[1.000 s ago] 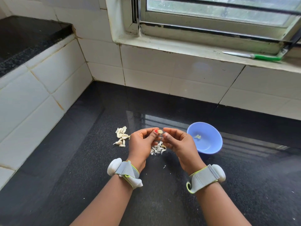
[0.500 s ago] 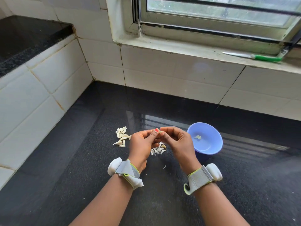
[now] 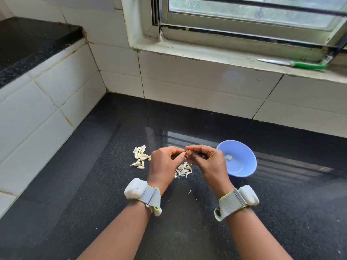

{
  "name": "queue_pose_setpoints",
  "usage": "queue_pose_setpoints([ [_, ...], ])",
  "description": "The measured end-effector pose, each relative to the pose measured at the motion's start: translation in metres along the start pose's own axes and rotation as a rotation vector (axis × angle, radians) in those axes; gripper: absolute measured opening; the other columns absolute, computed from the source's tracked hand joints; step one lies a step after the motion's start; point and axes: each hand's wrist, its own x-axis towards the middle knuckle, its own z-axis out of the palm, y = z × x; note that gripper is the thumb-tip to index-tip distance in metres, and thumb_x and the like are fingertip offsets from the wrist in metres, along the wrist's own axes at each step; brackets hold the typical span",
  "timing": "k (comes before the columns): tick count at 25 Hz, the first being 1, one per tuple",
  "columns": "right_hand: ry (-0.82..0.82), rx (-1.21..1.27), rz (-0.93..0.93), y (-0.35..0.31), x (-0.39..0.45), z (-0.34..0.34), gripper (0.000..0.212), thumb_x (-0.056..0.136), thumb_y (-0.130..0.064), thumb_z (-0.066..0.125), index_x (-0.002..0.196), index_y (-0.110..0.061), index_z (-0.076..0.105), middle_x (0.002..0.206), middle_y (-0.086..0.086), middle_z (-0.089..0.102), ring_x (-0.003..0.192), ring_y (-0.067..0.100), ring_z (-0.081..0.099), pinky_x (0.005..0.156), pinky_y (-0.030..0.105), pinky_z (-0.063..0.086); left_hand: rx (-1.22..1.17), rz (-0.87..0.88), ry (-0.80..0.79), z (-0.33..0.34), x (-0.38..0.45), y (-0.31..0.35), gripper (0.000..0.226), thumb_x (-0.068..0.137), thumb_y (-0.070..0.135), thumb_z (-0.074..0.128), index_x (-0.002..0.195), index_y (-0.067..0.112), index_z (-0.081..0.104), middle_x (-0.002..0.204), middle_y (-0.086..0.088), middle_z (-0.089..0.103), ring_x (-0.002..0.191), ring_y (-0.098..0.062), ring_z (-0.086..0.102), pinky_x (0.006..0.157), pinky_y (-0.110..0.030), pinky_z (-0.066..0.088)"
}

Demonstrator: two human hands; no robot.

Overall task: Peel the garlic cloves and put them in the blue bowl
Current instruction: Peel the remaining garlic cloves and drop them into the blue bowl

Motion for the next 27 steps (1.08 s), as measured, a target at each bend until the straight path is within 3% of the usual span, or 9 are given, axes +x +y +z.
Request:
queue_pose_setpoints([
  [4, 0.014, 0.074, 0.028, 0.0029, -0.0005, 0.0021, 0.017, 0.083, 0.002, 0.069, 0.094, -0.011, 0.074, 0.086, 0.009, 0.076, 0.084, 0.020, 0.073, 0.076, 0.028, 0.059, 0.011, -0.003, 0.048, 0.0032, -0.0001, 0.0023, 0.006, 0.080, 0.017, 0.072, 0.084, 0.015, 0.077, 0.072, 0.002, 0.072, 0.058, 0.000, 0.059, 0.057, -0.013, 0.046],
  [7, -0.005, 0.130, 0.047, 0.0024, -0.0027, 0.0029, 0.016, 0.085, 0.001, 0.068, 0.096, -0.009, 0.074, 0.089, 0.012, 0.075, 0.087, 0.024, 0.073, 0.080, 0.034, 0.060, 0.001, -0.019, 0.053, 0.0034, 0.0000, 0.0016, 0.006, 0.080, 0.018, 0.071, 0.083, 0.015, 0.076, 0.071, 0.003, 0.071, 0.059, -0.002, 0.060, 0.058, -0.018, 0.049],
  [15, -0.035, 0.416, 0.242, -0.0002, -0.0053, 0.0031, 0.019, 0.091, 0.007, 0.055, 0.103, -0.002, 0.067, 0.091, 0.012, 0.074, 0.085, 0.018, 0.071, 0.079, 0.024, 0.059, -0.076, -0.070, 0.057, 0.0037, -0.0001, -0.0008, 0.006, 0.083, 0.020, 0.069, 0.084, 0.017, 0.074, 0.070, 0.007, 0.069, 0.060, 0.001, 0.061, 0.056, -0.012, 0.048],
  [20, -0.013, 0.450, 0.292, -0.0035, -0.0051, 0.0014, 0.018, 0.090, 0.006, 0.057, 0.103, 0.000, 0.068, 0.092, 0.014, 0.074, 0.084, 0.018, 0.071, 0.074, 0.021, 0.058, -0.086, -0.074, 0.043, 0.0048, -0.0009, -0.0002, 0.009, 0.084, 0.023, 0.068, 0.088, 0.017, 0.074, 0.075, 0.006, 0.071, 0.067, -0.004, 0.064, 0.061, -0.016, 0.050],
  [27, 0.082, 0.323, 0.227, -0.0045, -0.0041, 0.0011, 0.014, 0.088, -0.002, 0.065, 0.100, -0.001, 0.071, 0.089, 0.014, 0.075, 0.083, 0.019, 0.071, 0.076, 0.025, 0.058, -0.079, -0.001, 0.016, 0.0012, -0.0012, 0.0034, 0.012, 0.084, 0.024, 0.069, 0.093, 0.019, 0.076, 0.081, 0.007, 0.073, 0.067, 0.001, 0.062, 0.061, -0.005, 0.045],
])
